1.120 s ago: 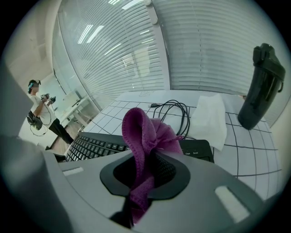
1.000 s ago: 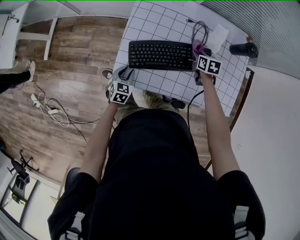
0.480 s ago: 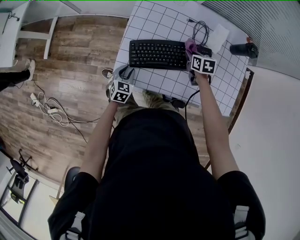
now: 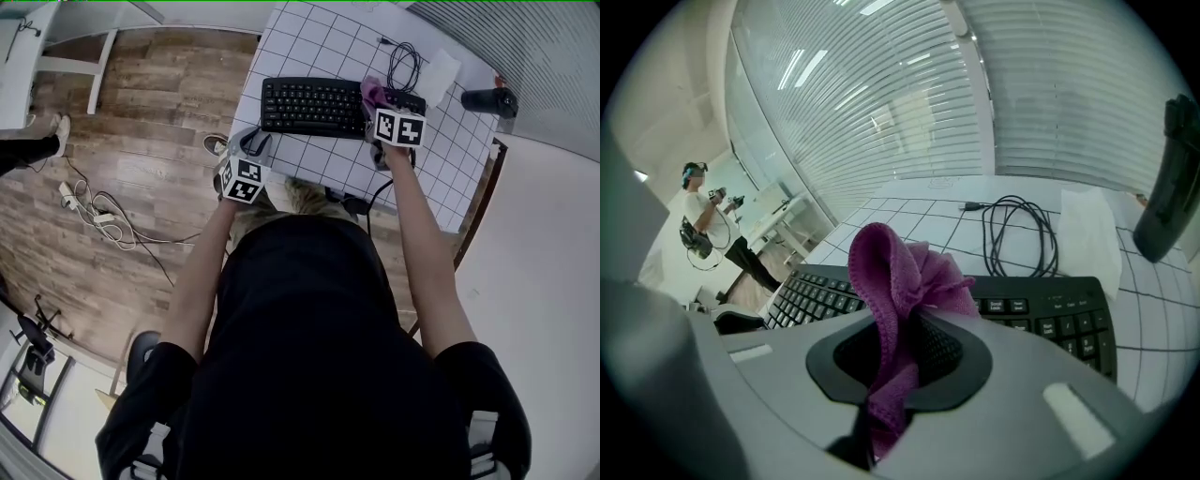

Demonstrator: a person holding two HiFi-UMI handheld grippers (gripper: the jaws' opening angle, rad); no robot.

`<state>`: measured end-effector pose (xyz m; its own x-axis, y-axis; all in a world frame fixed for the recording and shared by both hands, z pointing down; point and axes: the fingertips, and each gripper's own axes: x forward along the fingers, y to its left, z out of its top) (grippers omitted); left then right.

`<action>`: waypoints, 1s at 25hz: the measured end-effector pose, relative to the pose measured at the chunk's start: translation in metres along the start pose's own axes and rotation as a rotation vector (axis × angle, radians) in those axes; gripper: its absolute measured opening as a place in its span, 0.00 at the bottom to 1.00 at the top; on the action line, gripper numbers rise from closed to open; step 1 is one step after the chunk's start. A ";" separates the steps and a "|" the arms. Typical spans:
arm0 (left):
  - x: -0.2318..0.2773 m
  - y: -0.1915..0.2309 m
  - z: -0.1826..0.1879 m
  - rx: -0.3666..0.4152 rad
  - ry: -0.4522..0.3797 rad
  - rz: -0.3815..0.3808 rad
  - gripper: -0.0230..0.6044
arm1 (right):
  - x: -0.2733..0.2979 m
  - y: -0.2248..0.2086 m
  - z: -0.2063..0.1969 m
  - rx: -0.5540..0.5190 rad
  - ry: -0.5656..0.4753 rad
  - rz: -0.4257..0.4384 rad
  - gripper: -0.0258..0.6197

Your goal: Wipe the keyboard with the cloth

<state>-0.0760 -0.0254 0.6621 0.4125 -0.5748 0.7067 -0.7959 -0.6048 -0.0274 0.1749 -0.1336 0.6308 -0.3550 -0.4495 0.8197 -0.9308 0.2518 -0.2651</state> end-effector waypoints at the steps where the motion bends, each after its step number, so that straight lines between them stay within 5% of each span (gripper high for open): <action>1: 0.000 0.000 0.000 0.000 0.000 -0.001 0.22 | 0.001 0.003 0.000 -0.004 0.001 -0.002 0.14; 25: 0.000 0.000 0.000 0.006 -0.005 -0.001 0.22 | 0.015 0.045 0.001 0.005 -0.002 0.030 0.14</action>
<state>-0.0759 -0.0253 0.6624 0.4160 -0.5769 0.7029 -0.7927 -0.6089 -0.0306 0.1274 -0.1297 0.6313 -0.3831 -0.4432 0.8104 -0.9201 0.2608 -0.2924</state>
